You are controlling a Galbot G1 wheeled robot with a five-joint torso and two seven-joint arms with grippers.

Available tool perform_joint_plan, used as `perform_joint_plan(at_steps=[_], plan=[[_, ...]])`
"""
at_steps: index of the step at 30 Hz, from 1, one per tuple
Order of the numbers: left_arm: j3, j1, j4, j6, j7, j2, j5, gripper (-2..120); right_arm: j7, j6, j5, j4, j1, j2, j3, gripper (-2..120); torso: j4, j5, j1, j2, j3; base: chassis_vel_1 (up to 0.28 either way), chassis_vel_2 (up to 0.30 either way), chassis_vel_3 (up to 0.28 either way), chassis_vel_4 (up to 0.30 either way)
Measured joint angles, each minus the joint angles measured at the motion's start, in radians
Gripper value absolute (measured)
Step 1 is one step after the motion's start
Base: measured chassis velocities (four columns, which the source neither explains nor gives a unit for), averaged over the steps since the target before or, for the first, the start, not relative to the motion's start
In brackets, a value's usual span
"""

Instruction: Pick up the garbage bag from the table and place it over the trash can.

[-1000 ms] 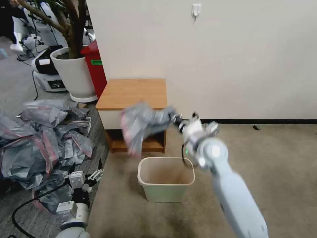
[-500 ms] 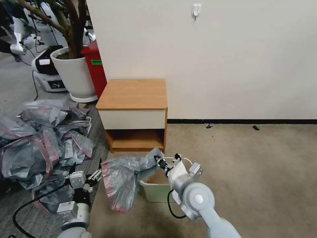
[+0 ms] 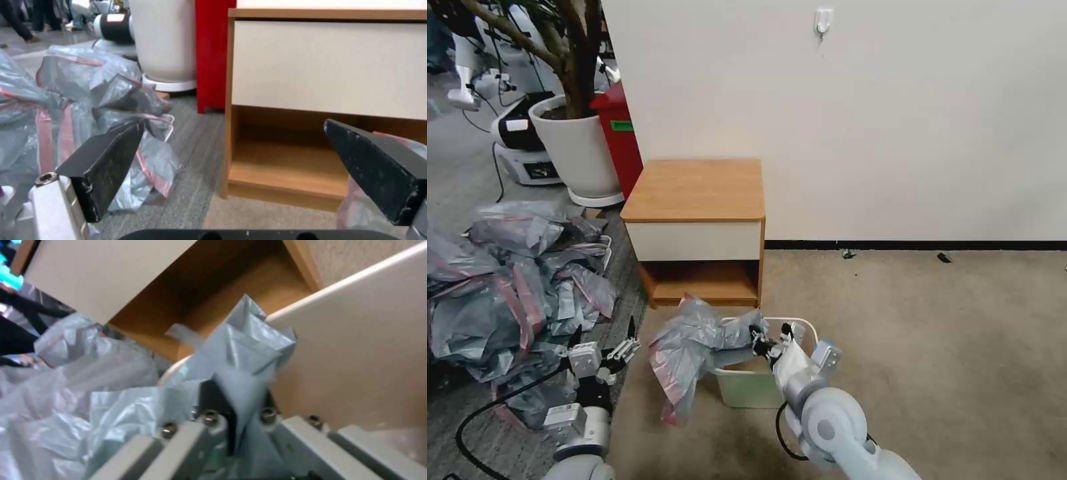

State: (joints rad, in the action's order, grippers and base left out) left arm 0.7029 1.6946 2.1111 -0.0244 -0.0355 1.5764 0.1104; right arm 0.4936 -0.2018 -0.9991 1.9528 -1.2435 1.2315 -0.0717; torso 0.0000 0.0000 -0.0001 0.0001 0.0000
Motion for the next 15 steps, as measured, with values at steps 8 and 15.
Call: perform_joint_plan(at_steps=[8,15], plan=[[-0.011,-0.002,0.000,0.001,0.002,-0.007,0.000,100,-0.015,0.001,0.106,-0.007,-0.007,-0.036,-0.005,35,0.0000,0.0000,0.000,0.000,0.000,0.000,0.000,0.000,0.000],[-0.027,-0.006,-0.009,0.002,0.004,-0.010,-0.005,100,-0.017,0.000,0.150,-0.007,-0.019,-0.055,0.001,60,0.0000,0.0000,0.000,0.000,0.000,0.000,0.000,0.000,0.000]])
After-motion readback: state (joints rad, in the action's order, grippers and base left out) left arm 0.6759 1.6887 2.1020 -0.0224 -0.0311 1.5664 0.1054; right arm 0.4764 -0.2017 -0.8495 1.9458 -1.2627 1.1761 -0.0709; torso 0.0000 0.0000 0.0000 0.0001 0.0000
